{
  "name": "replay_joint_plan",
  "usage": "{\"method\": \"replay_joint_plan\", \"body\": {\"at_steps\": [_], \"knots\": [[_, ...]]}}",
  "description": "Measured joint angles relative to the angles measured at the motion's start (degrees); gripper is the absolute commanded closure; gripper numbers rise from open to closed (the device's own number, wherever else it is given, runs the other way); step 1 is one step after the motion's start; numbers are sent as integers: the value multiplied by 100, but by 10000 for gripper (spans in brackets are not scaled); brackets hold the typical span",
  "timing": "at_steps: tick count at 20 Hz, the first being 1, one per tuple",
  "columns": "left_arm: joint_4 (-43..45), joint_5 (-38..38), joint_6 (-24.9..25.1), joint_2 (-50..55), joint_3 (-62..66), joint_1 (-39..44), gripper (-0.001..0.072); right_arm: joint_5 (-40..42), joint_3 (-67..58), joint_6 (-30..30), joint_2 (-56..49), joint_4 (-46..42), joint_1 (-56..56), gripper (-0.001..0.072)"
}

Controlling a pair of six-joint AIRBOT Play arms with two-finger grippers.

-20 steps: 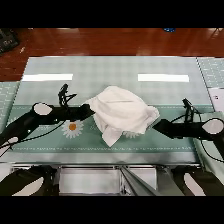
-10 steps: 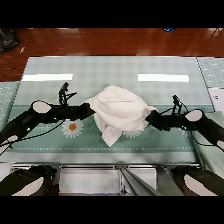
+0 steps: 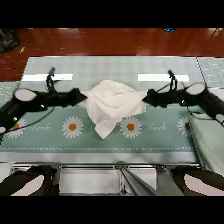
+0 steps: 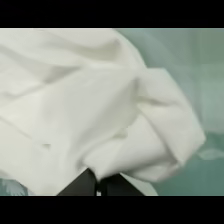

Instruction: Fold the shirts.

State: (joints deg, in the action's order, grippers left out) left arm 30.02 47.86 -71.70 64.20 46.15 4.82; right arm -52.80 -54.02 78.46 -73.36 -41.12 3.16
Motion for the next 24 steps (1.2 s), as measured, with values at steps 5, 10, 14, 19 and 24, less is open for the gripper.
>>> {"method": "replay_joint_plan", "body": {"at_steps": [5,10,14,19,24], "knots": [[0,660,105,-275,2380,-872,688,-1134,-3217,308,212,-909,-46,689],[-13,1215,107,-503,4920,-1408,688,-2540,-6024,435,568,-1556,-52,689],[-17,1657,103,-999,6116,-2000,688,-3121,-6411,474,1591,-2157,-52,688],[695,2470,33,-1858,6467,-2490,689,-3504,-6070,708,2804,-2811,-52,689],[1600,2938,-181,-2618,5462,-2267,689,-3906,-5003,1005,3429,-3132,-52,689]]}}
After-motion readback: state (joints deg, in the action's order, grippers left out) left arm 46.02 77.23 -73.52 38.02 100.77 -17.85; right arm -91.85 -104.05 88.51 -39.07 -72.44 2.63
